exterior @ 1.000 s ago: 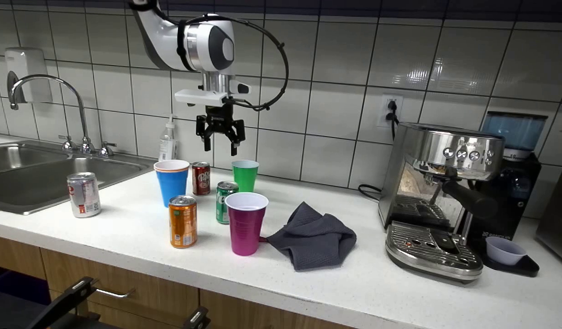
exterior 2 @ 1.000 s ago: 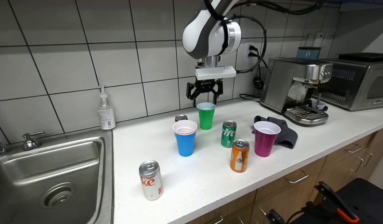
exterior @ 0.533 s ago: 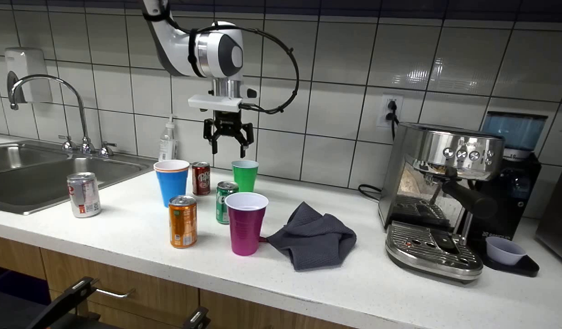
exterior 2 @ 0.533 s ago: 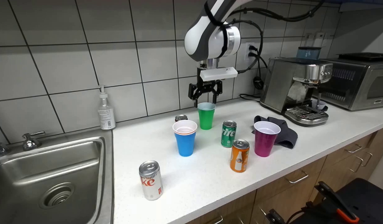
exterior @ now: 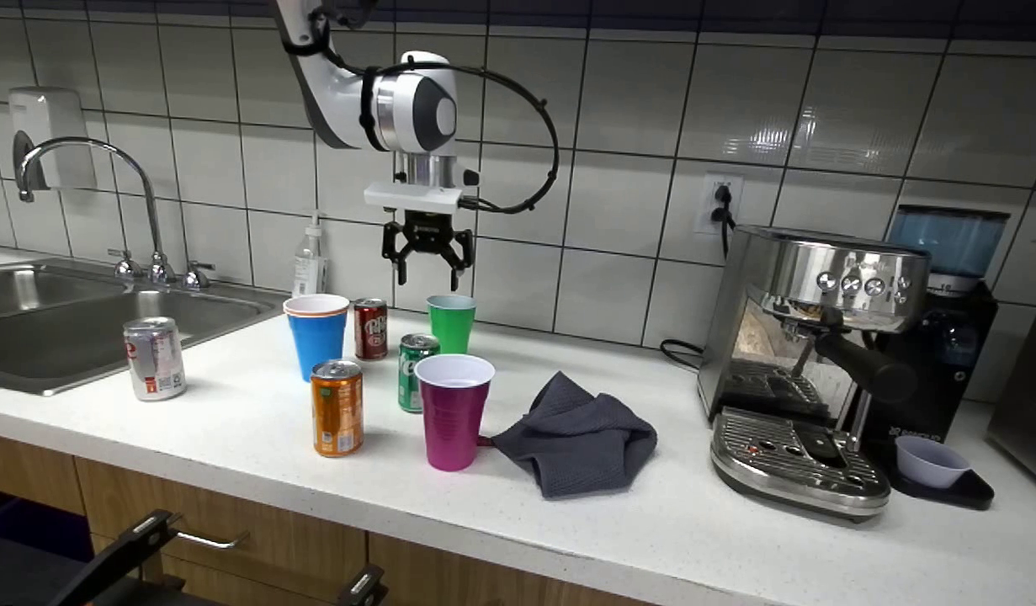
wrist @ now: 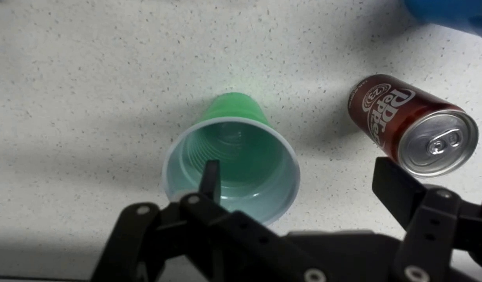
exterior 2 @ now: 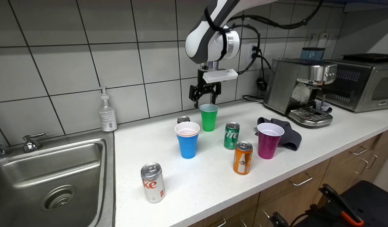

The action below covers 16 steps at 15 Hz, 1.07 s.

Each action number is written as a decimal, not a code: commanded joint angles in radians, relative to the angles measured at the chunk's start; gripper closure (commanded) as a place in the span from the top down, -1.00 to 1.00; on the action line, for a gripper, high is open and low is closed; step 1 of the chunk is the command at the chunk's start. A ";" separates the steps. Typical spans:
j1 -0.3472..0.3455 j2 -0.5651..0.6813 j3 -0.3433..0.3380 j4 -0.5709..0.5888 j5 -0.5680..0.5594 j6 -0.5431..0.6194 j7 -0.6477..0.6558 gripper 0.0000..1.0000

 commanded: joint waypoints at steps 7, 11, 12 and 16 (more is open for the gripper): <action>-0.017 0.085 0.026 0.085 0.008 0.002 -0.027 1.00; -0.015 0.105 0.025 0.092 0.007 0.034 -0.022 1.00; -0.015 0.109 0.025 0.093 0.006 0.039 -0.021 1.00; -0.010 0.120 0.018 0.093 -0.002 0.063 -0.012 0.79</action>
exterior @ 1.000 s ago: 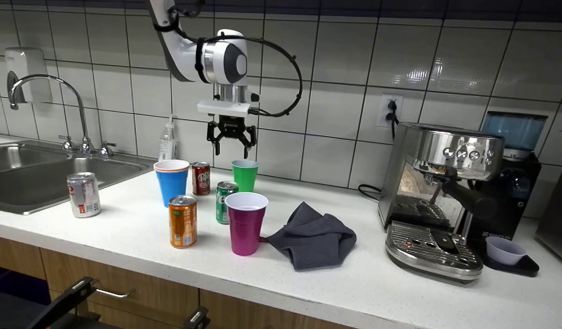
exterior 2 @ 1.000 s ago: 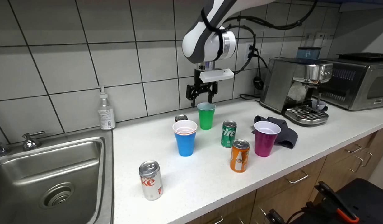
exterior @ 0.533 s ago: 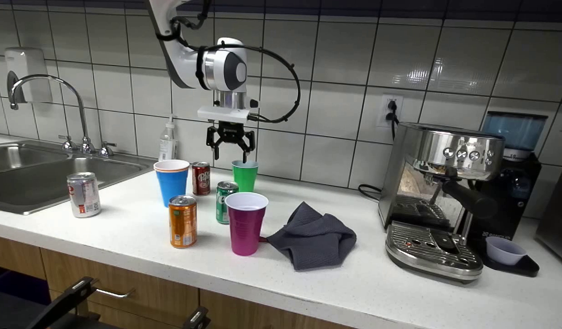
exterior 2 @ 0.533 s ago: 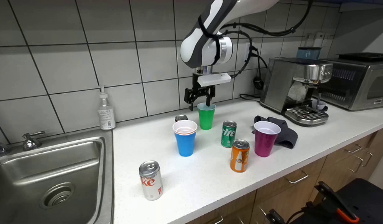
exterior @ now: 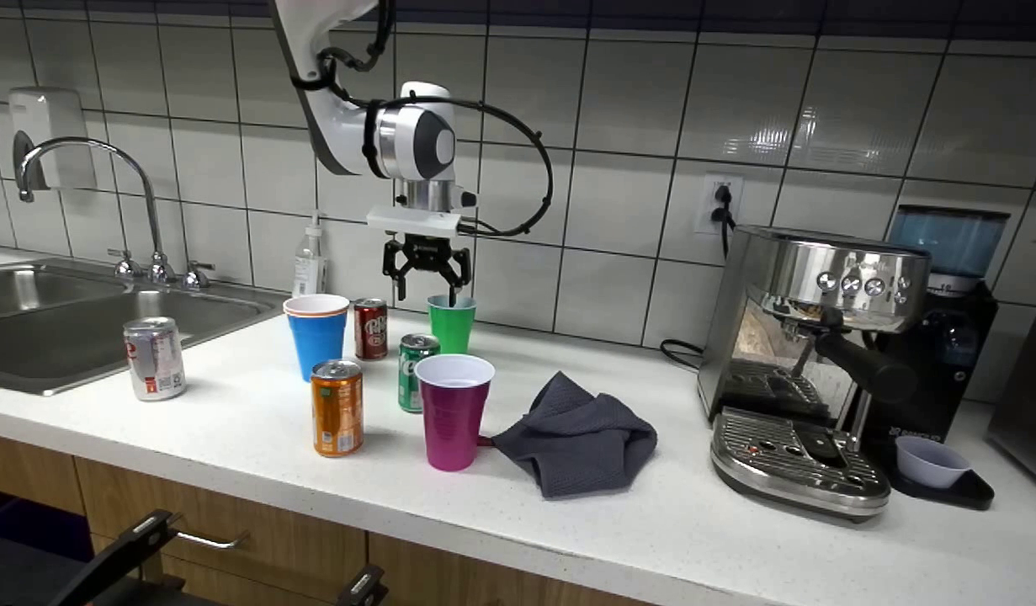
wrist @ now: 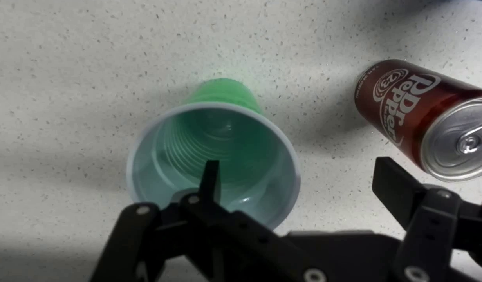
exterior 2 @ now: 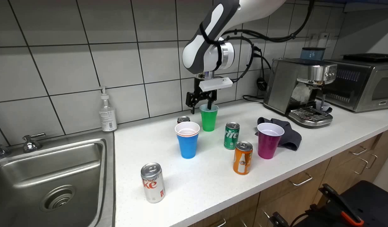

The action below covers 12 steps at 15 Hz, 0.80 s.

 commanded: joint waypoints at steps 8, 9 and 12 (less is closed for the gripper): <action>-0.009 0.024 0.006 0.022 -0.004 0.034 -0.005 -0.64; -0.009 0.024 0.005 0.021 -0.005 0.034 -0.005 -0.77; -0.009 0.024 0.004 0.018 -0.008 0.039 -0.006 -1.00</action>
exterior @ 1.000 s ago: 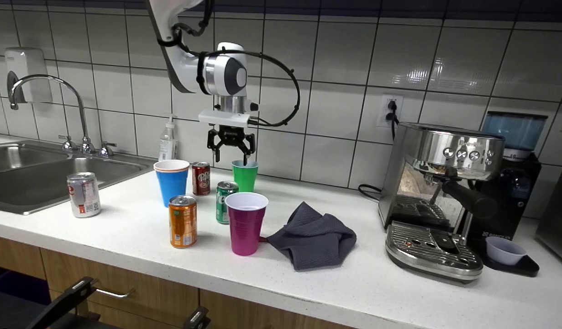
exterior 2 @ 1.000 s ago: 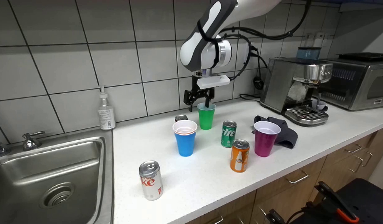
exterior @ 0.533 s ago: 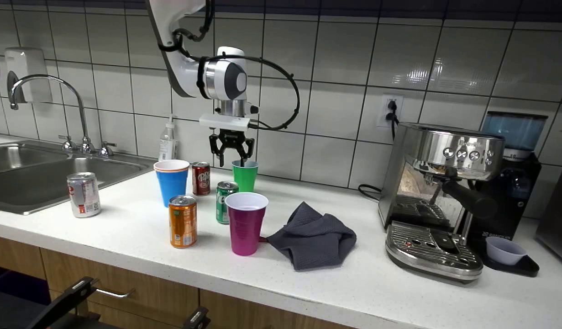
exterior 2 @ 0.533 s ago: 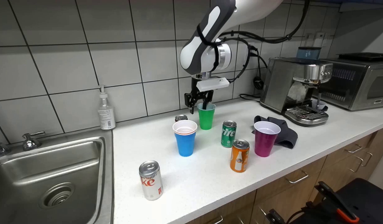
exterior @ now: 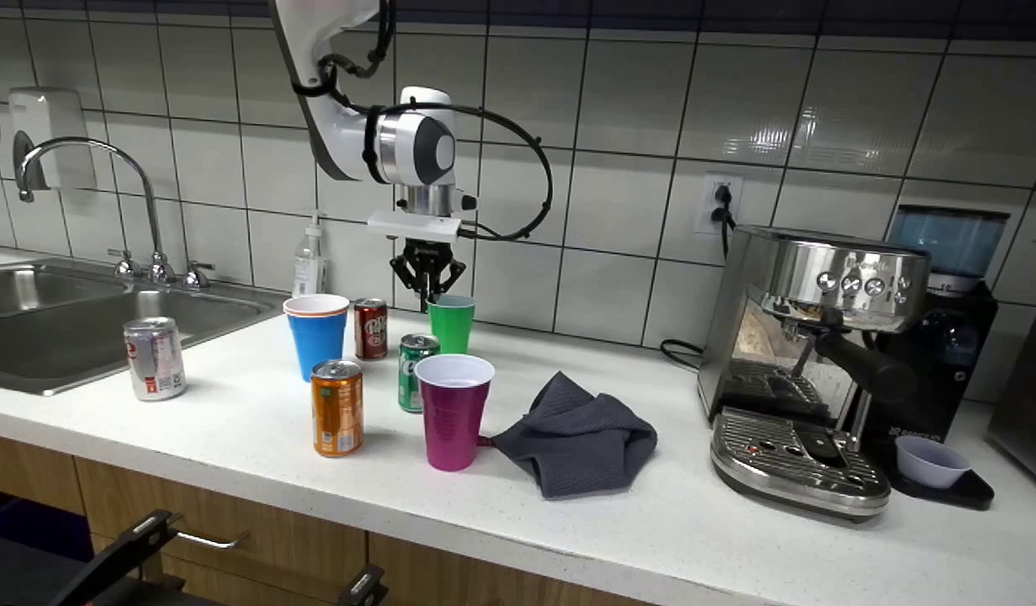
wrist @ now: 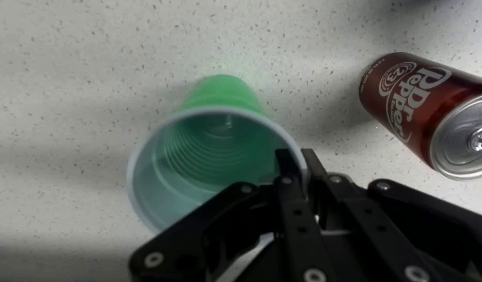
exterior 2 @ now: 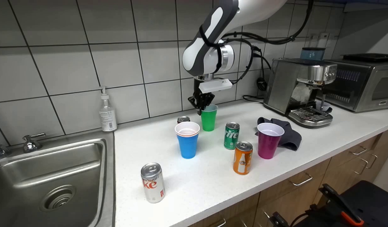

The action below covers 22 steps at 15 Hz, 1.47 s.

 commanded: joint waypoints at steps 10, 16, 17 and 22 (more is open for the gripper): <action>-0.021 -0.028 -0.002 -0.021 -0.007 0.107 -0.018 -0.97; -0.036 -0.050 -0.002 -0.058 -0.009 0.170 -0.029 -0.97; -0.036 -0.061 -0.003 -0.070 -0.009 0.180 -0.025 -0.97; -0.031 -0.120 -0.007 -0.151 -0.009 0.241 -0.007 -0.97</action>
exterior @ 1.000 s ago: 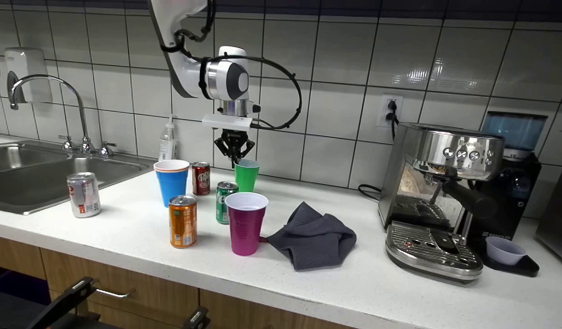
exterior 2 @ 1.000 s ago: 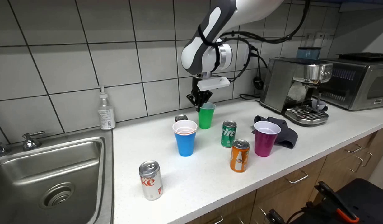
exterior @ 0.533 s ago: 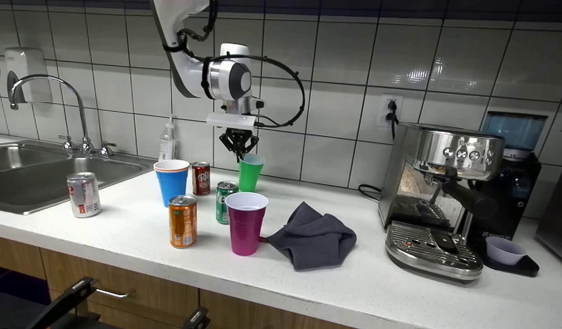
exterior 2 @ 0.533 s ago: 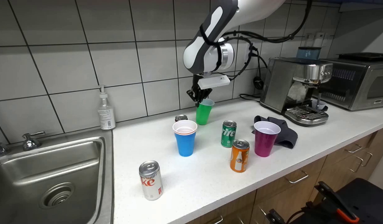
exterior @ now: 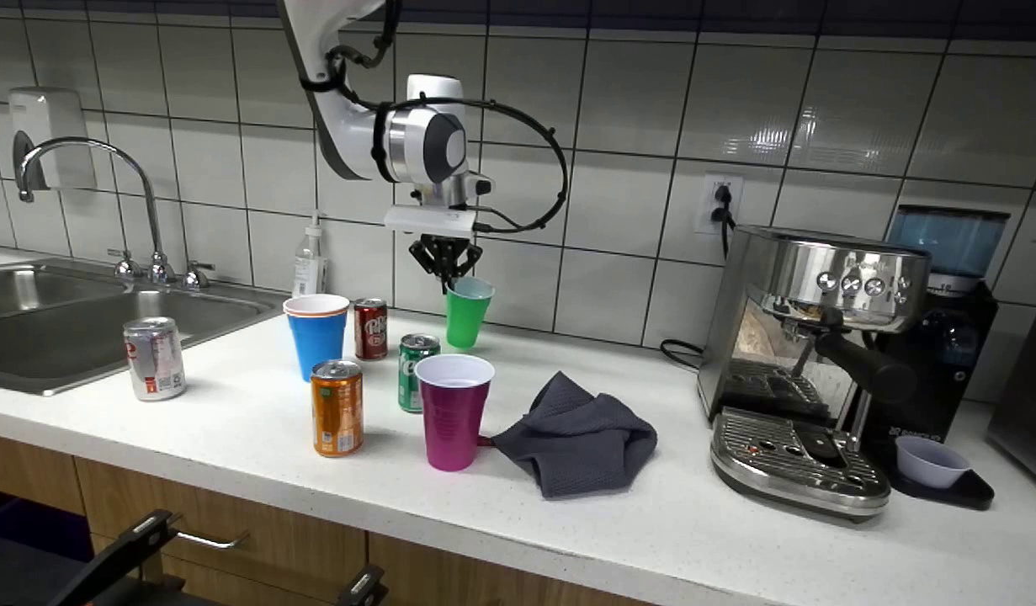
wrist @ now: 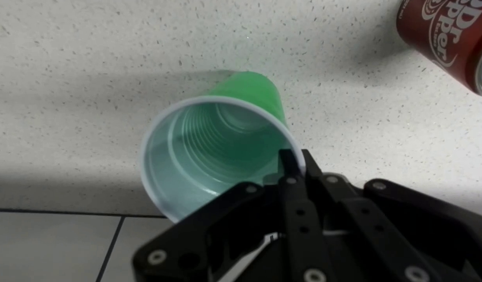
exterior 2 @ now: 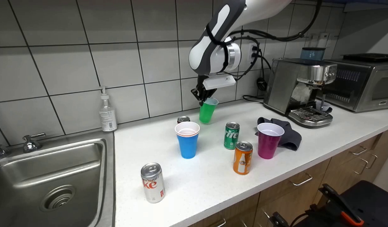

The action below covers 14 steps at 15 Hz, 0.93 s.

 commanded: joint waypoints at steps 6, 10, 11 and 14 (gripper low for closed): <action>-0.002 -0.184 -0.003 -0.224 -0.013 0.102 0.009 -0.97; -0.004 -0.254 0.000 -0.310 -0.012 0.118 0.006 -0.97; -0.005 -0.274 0.001 -0.334 -0.011 0.124 0.003 -0.97; -0.006 -0.332 0.001 -0.388 -0.014 0.127 -0.003 -0.97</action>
